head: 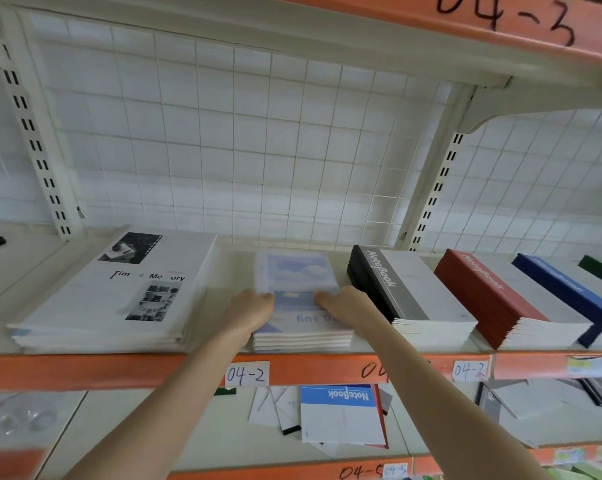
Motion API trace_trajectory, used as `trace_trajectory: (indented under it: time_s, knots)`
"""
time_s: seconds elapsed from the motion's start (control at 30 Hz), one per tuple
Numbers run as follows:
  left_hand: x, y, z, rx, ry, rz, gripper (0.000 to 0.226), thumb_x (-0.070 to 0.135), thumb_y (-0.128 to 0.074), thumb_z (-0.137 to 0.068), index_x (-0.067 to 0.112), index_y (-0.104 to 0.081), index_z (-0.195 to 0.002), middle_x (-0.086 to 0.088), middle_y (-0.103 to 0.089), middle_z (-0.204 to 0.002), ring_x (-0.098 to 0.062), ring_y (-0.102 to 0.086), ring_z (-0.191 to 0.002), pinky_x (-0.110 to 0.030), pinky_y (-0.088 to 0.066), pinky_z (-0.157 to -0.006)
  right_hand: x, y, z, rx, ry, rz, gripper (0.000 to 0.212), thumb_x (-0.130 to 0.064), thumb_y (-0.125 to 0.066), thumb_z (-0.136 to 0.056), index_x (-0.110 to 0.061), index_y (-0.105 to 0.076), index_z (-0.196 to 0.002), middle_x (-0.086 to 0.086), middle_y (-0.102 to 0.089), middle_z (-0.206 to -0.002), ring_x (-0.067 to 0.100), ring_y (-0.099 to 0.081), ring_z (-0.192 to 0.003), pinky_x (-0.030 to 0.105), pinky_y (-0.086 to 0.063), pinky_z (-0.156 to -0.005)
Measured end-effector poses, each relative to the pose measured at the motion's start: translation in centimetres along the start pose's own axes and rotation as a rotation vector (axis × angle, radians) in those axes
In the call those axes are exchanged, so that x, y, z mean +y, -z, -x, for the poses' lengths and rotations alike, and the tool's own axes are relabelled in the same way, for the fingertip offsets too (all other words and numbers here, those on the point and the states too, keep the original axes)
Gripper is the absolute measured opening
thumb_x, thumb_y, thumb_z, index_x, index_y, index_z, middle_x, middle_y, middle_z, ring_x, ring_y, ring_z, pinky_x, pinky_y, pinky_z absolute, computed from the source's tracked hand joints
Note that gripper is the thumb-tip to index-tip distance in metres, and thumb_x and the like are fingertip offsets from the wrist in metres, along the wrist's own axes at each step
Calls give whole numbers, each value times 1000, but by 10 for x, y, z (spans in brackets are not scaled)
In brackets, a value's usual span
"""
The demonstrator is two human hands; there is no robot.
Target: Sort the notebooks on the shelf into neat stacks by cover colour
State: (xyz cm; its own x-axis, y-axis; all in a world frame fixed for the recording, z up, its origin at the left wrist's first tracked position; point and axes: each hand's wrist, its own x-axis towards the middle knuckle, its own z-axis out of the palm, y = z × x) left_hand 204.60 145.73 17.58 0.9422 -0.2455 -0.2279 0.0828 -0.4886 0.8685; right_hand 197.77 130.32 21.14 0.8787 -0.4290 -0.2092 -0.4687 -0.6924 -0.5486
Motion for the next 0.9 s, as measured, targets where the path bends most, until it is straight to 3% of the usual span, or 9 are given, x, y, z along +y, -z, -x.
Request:
trace_trajectory:
  time_s: [0.07, 0.13, 0.2, 0.3, 0.47, 0.6, 0.7, 0.77, 0.9]
  knots:
    - [4, 2, 6, 18, -46, -30, 23, 23, -40, -93, 5, -54, -95, -12, -59, -90, -23, -57, -77, -29, -41, -68, -2, -2, -3, 41, 16, 93, 45, -38, -45, -87, -5, -56, -116, 10, -58, -103, 29, -54, -99, 29, -43, -79]
    - [9, 7, 17, 70, -87, -129, 25, 26, -40, -96, 5, -49, -106, -2, -53, -85, -11, -49, -69, -18, -35, -58, -8, -1, -6, 110, 45, 226, 55, -39, -47, -86, -6, -42, -129, 14, -48, -123, 34, -42, -116, 36, -40, -92]
    - [13, 18, 29, 133, -196, -226, 28, 25, -43, -97, 6, -49, -116, -3, -57, -93, -12, -54, -79, -10, -37, -63, -22, 1, -6, 177, 150, 290, 51, -32, -46, -92, -6, -34, -135, 16, -38, -134, 35, -31, -125, 38, -34, -96]
    - [10, 34, 37, 240, -289, -248, 45, 22, -46, -96, 5, -40, -137, -13, -47, -134, -24, -48, -120, -26, -36, -95, -45, -1, -6, 204, 317, 198, 47, -25, -45, -95, -8, -35, -138, 14, -35, -139, 32, -30, -128, 34, -31, -101]
    - [-4, 73, 49, 504, -386, -332, 41, 14, -54, -91, 2, -50, -130, -17, -53, -125, -31, -54, -113, -36, -40, -91, -75, -28, -2, 194, 553, -18, 36, -10, -48, -93, -5, -51, -128, 12, -46, -132, 27, -47, -119, 26, -36, -95]
    - [-21, 110, 46, 634, -299, -455, 46, 15, -58, -87, 3, -50, -130, -19, -51, -128, -38, -50, -113, -43, -43, -88, -101, -53, 2, 105, 620, -155, 31, -4, -50, -89, -4, -58, -119, 12, -51, -126, 25, -57, -104, 24, -43, -89]
    - [-32, 145, 42, 639, -116, -675, 52, 25, -55, -89, 4, -44, -135, -19, -46, -132, -38, -44, -120, -46, -39, -93, -124, -70, 8, -61, 528, -215, 35, -14, -51, -92, -10, -52, -127, 9, -51, -126, 21, -55, -106, 19, -39, -83]
    - [-39, 172, 36, 595, 45, -746, 57, 36, -53, -90, 6, -38, -136, -17, -41, -135, -35, -38, -125, -46, -37, -97, -139, -80, 9, -213, 365, -270, 43, -24, -51, -93, -14, -42, -134, 6, -50, -121, 19, -52, -104, 26, -41, -85]
    - [-65, 217, 18, 323, 243, -538, 74, 43, -63, -76, 7, -37, -135, -13, -45, -134, -30, -45, -121, -38, -41, -97, -162, -100, 14, -465, -9, -656, 25, -19, -54, -90, -10, -50, -112, 6, -58, -88, 17, -53, -68, 29, -41, -65]
